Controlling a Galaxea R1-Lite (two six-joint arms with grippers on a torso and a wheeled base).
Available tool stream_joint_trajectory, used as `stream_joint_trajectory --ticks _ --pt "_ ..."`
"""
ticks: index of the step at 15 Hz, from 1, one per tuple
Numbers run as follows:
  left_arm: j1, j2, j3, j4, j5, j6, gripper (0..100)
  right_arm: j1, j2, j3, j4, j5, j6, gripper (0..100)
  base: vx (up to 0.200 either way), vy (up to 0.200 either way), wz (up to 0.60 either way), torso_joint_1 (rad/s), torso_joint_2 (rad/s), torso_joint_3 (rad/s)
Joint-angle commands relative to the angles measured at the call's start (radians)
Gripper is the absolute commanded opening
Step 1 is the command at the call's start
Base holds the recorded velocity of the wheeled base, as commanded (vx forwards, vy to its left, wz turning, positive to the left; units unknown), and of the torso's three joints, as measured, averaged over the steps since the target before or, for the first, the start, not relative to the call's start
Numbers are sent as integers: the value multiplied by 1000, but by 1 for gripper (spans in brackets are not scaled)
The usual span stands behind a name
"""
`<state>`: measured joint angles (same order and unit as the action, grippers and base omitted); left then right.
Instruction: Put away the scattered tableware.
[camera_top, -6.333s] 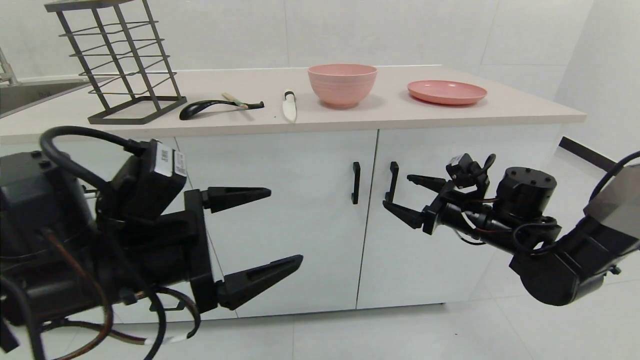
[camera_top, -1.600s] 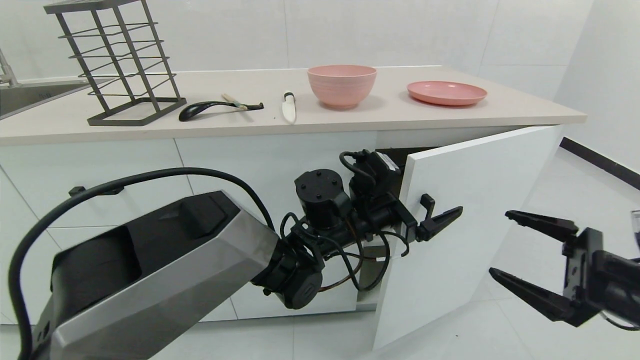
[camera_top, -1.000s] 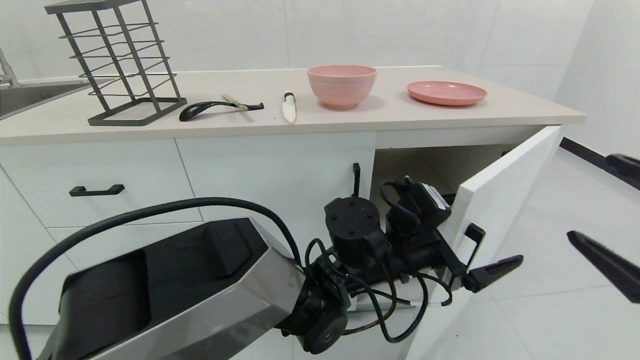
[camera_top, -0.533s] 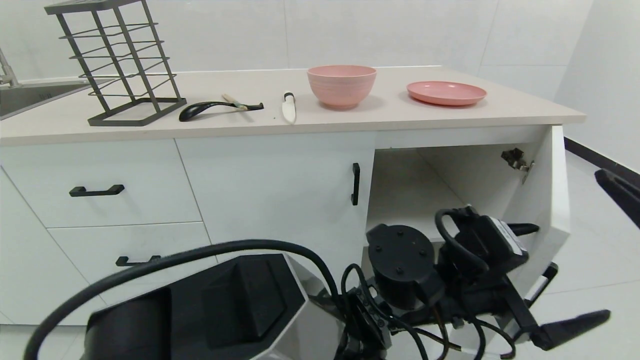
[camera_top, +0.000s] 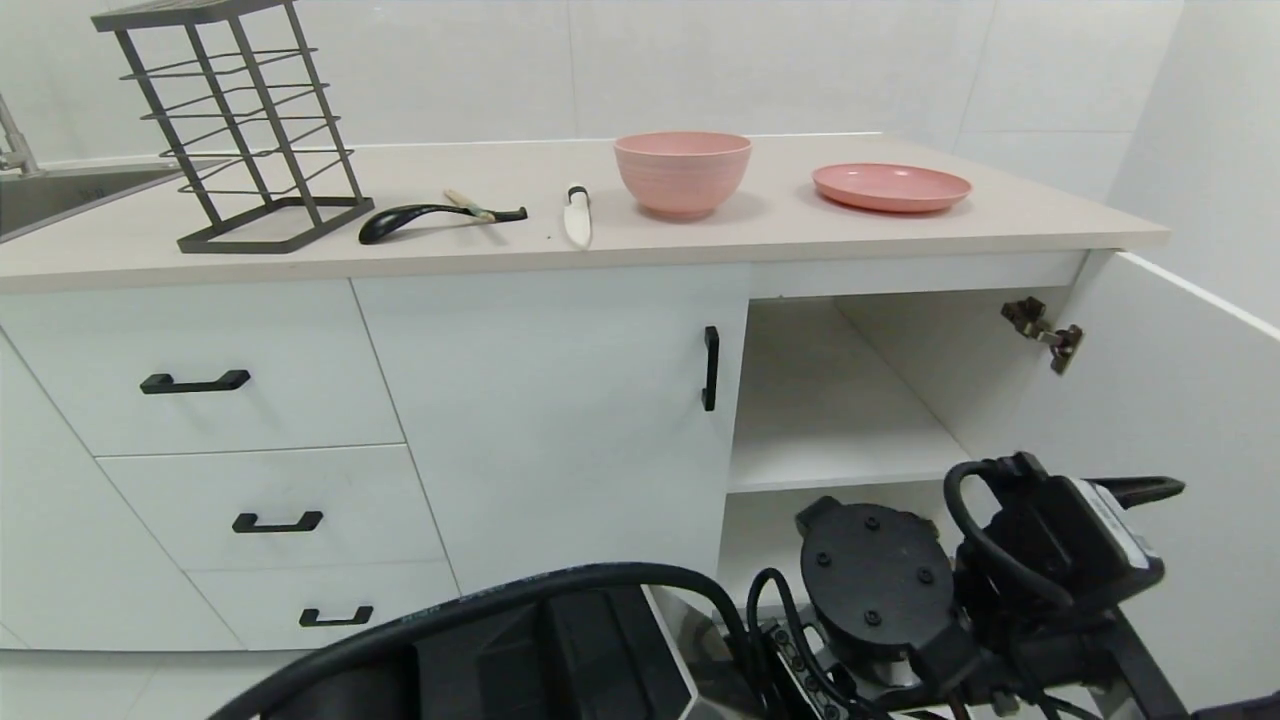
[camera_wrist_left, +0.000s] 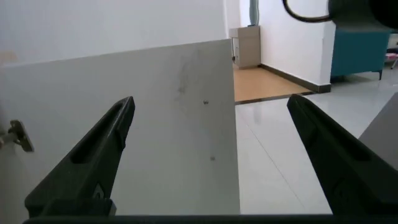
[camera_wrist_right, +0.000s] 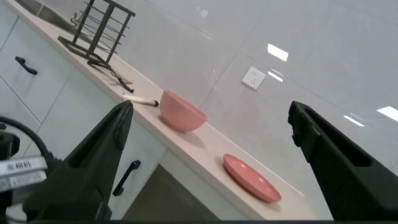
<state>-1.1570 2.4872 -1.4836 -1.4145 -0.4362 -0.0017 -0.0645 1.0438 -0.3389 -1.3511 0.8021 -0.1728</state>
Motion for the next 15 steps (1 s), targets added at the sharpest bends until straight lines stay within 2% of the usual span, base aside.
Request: stream_joint_trajectory --ticks 1,2,3,4,6,9,11,12,15 --pt "122 -168 144 -55 2 2 100 2 -87 15 49 2 -2 100 0 0 0 0 0 0" --pt "163 -303 278 -70 2 2 100 3 -100 43 76 2 -4 100 0 0 0 0 0 0" --pt "177 -357 330 -75 2 3 100 3 -102 54 79 3 -5 100 0 0 0 0 0 0" --pt "224 -505 470 -75 2 6 100 5 -100 93 79 3 -8 100 0 0 0 0 0 0" --pt "315 -686 643 -73 -1 12 100 6 -100 152 79 5 -8 100 0 0 0 0 0 0" --pt "456 -952 957 -75 -9 12 100 8 -143 271 79 6 -10 100 0 0 0 0 0 0" --pt "496 -1114 1120 -61 -1 14 100 9 -189 337 81 5 -10 100 0 0 0 0 0 0" --pt "540 -1185 1192 -54 -1 22 100 8 -225 337 102 5 -7 100 0 0 0 0 0 0" --pt "746 -1412 1359 -37 -7 45 100 8 -449 337 303 5 -8 100 0 0 0 0 0 0"
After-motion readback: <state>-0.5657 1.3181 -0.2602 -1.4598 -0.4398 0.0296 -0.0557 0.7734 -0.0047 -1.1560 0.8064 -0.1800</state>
